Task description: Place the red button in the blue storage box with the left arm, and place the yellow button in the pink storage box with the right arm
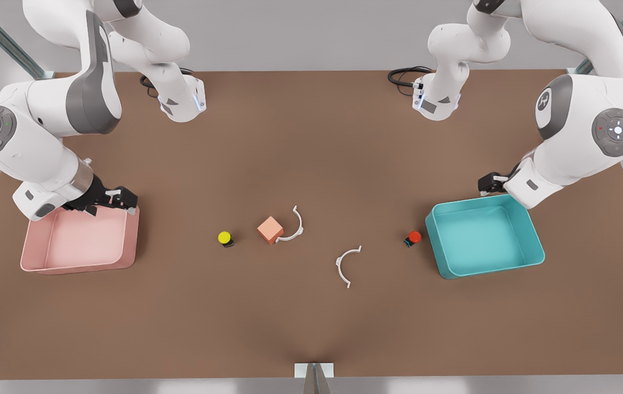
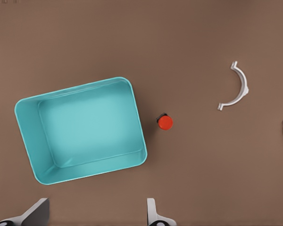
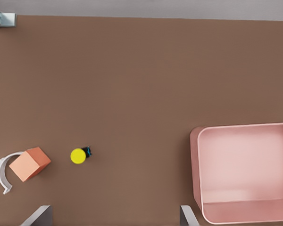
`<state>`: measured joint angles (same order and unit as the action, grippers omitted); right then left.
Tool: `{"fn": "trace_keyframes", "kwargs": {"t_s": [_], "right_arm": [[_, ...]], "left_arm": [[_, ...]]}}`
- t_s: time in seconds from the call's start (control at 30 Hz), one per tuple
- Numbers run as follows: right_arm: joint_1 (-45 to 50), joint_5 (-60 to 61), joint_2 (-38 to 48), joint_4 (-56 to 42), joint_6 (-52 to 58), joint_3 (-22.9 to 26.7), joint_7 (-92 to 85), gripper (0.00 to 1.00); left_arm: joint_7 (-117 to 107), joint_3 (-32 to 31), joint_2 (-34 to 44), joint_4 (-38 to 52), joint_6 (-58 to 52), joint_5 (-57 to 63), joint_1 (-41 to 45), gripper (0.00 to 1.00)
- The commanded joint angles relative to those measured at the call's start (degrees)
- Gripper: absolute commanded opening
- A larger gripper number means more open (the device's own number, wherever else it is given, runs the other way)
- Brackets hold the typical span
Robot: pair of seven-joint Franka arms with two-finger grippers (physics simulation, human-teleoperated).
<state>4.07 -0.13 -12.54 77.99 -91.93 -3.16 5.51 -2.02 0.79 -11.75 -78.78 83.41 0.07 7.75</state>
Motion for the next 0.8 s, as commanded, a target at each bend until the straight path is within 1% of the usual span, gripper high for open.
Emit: {"fn": "trace_keyframes", "kwargs": {"t_s": [0.0, 0.03, 0.07, 0.1, 0.13, 0.2, 0.27, 0.3, 0.33, 0.37, 0.4, 0.43, 0.5, 0.53, 0.6, 0.63, 0.77], "right_arm": [[0.06, 0.05, 0.06, -0.03, -0.18, 0.00, 0.82, 1.00], [0.24, 0.05, 0.06, -0.03, -0.18, 0.00, 0.99, 1.00], [0.24, 0.05, -0.03, -0.03, -0.18, 0.00, 0.90, 1.00], [0.42, 0.05, 0.06, -0.03, -0.18, 0.00, 1.08, 1.00], [0.24, 0.05, -0.03, -0.12, -0.18, -0.09, 0.90, 1.00], [0.33, -0.04, -0.20, -0.20, -0.36, -1.06, 0.73, 1.00], [0.68, -0.31, -1.78, -0.20, -0.80, -2.02, 1.34, 1.00], [2.08, -0.39, -2.57, -0.20, -2.64, -2.03, 1.34, 1.00], [3.48, -0.83, -2.75, -0.12, -2.73, -2.03, 1.43, 1.00], [5.42, -2.41, -4.59, -0.12, -3.95, -2.03, 1.61, 1.00], [7.88, -3.38, -6.87, -0.12, -7.73, -2.03, 2.75, 1.00], [8.41, -3.65, -9.16, -0.12, -9.66, -2.03, 3.27, 1.00], [10.96, -3.56, -14.52, 0.15, -17.48, -2.03, 7.05, 1.00], [12.28, -3.47, -18.82, 0.32, -20.74, -2.03, 8.46, 1.00], [13.69, -3.47, -21.20, 1.02, -23.64, -2.20, 10.13, 1.00], [13.77, -3.47, -21.21, 3.31, -25.67, -2.38, 10.13, 1.00], [14.48, -3.64, -20.86, 7.97, -26.02, -4.22, 13.03, 1.00]], "left_arm": [[2.02, 0.00, 0.07, 0.03, -0.17, 0.19, 0.07, 1.00], [1.76, -0.09, -0.02, 0.55, -0.08, 0.19, 0.16, 1.00], [-6.74, -0.09, -0.20, 0.64, 0.26, 0.19, 1.92, 1.00], [-25.19, -0.44, -0.81, 0.73, 0.88, -0.16, 3.58, 1.00], [-44.88, -0.44, -1.78, 0.64, 5.27, -0.95, 5.52, 1.00], [-65.90, -0.44, -3.71, 0.56, 11.51, -4.46, 7.02, 1.00], [-86.55, -0.36, -5.38, -0.06, 16.17, -4.55, 7.19, 1.00], [-98.14, -0.36, -6.53, -2.07, 20.82, -4.73, 7.11, 1.00], [-103.69, -0.36, -6.35, -3.75, 23.11, -4.73, 7.37, 1.00], [-111.58, -0.27, -7.14, -3.84, 23.64, -4.47, 8.07, 1.00], [-120.21, -0.27, -7.67, -3.93, 24.52, -4.38, 8.33, 1.00], [-124.08, -0.18, -8.11, -4.36, 24.52, -4.29, 8.86, 1.00], [-136.03, -0.09, -8.02, -7.35, 25.66, -3.23, 10.09, 1.00], [-139.47, 0.00, -7.41, -9.72, 27.42, -3.23, 10.09, 1.00], [-142.03, -0.09, -7.14, -14.56, 32.52, -3.23, 10.09, 1.00], [-143.35, -0.09, -7.14, -16.06, 34.19, -3.23, 10.27, 1.00], [-147.13, 0.00, -7.32, -20.19, 36.30, -3.23, 11.50, 1.00]]}}
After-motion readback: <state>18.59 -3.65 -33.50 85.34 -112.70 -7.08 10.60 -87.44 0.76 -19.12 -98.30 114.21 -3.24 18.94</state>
